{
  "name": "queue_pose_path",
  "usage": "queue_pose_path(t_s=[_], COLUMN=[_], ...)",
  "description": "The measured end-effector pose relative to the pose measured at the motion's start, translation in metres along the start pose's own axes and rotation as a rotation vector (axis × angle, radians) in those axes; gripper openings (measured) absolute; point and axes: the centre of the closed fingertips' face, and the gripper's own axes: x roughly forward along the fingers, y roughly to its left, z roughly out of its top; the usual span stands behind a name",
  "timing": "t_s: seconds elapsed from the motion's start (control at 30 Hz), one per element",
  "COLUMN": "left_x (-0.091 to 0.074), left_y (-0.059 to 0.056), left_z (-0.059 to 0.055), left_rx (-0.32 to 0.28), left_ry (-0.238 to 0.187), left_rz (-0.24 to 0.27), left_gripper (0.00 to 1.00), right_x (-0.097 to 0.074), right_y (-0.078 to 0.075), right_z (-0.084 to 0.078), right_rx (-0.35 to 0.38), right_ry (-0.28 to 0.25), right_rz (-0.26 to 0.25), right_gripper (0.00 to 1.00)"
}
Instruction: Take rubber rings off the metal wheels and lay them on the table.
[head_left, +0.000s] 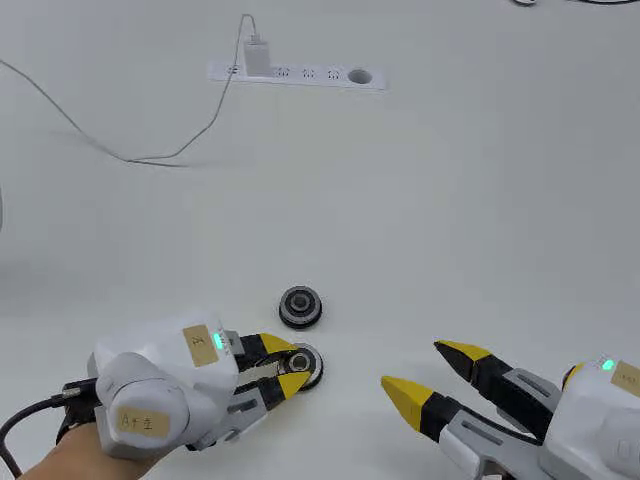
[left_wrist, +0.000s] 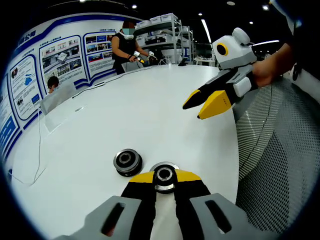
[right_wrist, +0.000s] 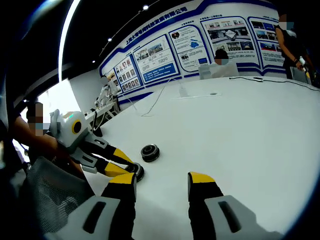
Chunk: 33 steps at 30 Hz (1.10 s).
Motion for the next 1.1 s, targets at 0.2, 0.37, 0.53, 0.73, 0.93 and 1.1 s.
queue_pose_path(t_s=[0.2, 0.37, 0.53, 0.73, 0.93, 1.1], left_x=[0.0, 0.0, 0.0, 0.0, -0.001, -0.001], left_y=[0.0, -0.001, -0.001, -0.001, -0.001, -0.001], left_z=[0.0, -0.001, -0.001, -0.001, 0.0, 0.0], left_rx=[0.008, 0.029, 0.046, 0.07, 0.101, 0.11], left_ry=[0.003, 0.008, 0.011, 0.008, 0.001, -0.002], left_rz=[-0.006, -0.022, -0.036, -0.049, -0.068, -0.08], left_gripper=[0.13, 0.13, 0.13, 0.13, 0.13, 0.13], right_x=[0.014, 0.023, 0.029, 0.038, 0.044, 0.047], right_y=[0.018, 0.029, 0.032, 0.038, 0.045, 0.049], right_z=[0.002, -0.003, -0.004, -0.006, -0.011, -0.013], right_rx=[0.063, 0.207, 0.311, 0.395, 0.43, 0.479], right_ry=[0.001, 0.02, 0.018, 0.028, 0.055, 0.07], right_rz=[0.051, 0.076, 0.087, 0.101, 0.112, 0.117], right_gripper=[0.39, 0.37, 0.36, 0.38, 0.4, 0.41])
